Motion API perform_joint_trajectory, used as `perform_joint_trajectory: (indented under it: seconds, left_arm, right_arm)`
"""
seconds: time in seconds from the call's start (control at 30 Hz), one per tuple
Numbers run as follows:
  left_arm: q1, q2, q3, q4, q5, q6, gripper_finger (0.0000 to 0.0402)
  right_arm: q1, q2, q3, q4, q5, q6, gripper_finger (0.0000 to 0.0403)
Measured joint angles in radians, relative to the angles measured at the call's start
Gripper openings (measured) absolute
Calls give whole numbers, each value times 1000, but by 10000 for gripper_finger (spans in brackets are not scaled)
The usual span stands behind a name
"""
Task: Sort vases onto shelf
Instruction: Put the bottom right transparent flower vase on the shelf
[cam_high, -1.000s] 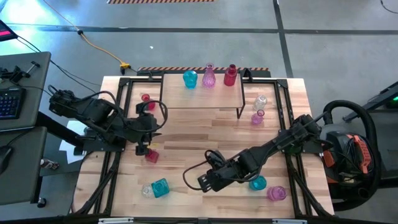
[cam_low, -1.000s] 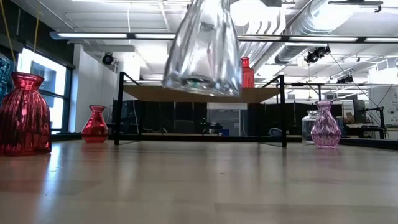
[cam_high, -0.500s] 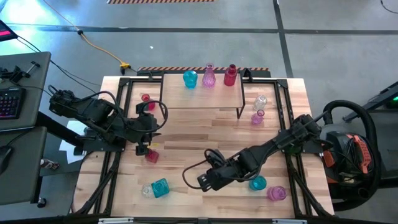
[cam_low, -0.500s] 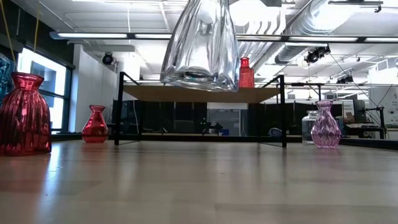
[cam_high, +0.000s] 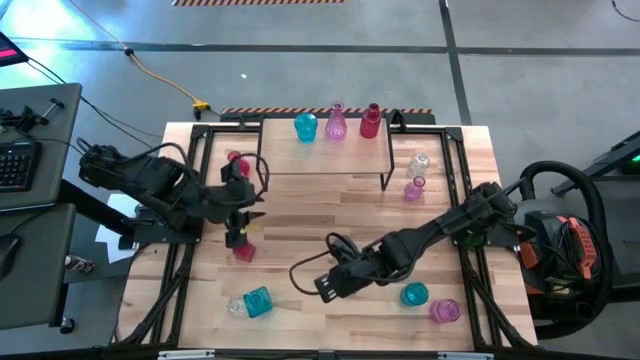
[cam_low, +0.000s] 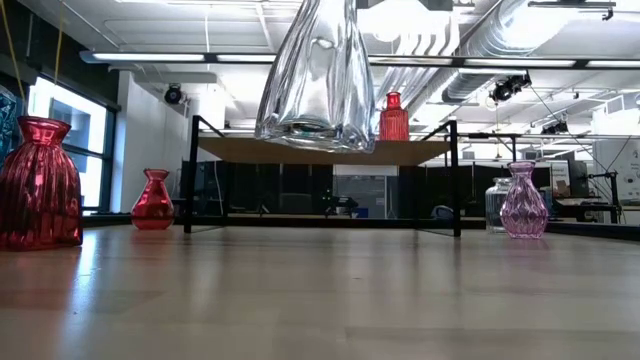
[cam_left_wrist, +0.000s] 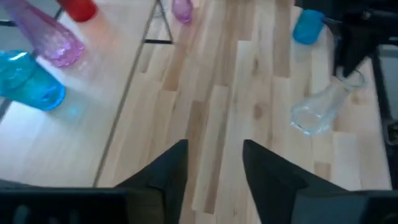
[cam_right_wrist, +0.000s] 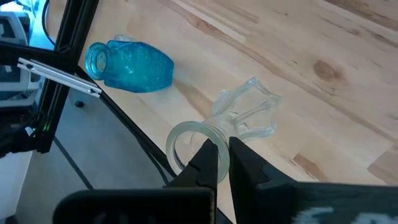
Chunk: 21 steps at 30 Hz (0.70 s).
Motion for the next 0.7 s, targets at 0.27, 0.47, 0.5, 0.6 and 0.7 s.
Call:
perform_joint_trajectory:
  seconds: [0.27, 0.47, 0.5, 0.6, 0.7]
  left_arm:
    - [61, 0, 0, 1, -51, 74, 242]
    - [77, 10, 0, 1, -22, 39, 250]
    - [77, 12, 0, 0, -19, 39, 249]
    - [77, 18, 0, 0, -17, 39, 249]
    - [77, 19, 0, 5, -21, 30, 249]
  right_arm:
    - [-89, -1, 0, 32, -109, -152, 0]
    - [-198, -39, 0, 121, -235, -351, 0]
    - [-216, -50, 0, 129, -249, -379, 0]
    - [-271, -86, 0, 122, -276, -457, 0]
    - [-325, -118, 0, 120, -309, -525, 0]
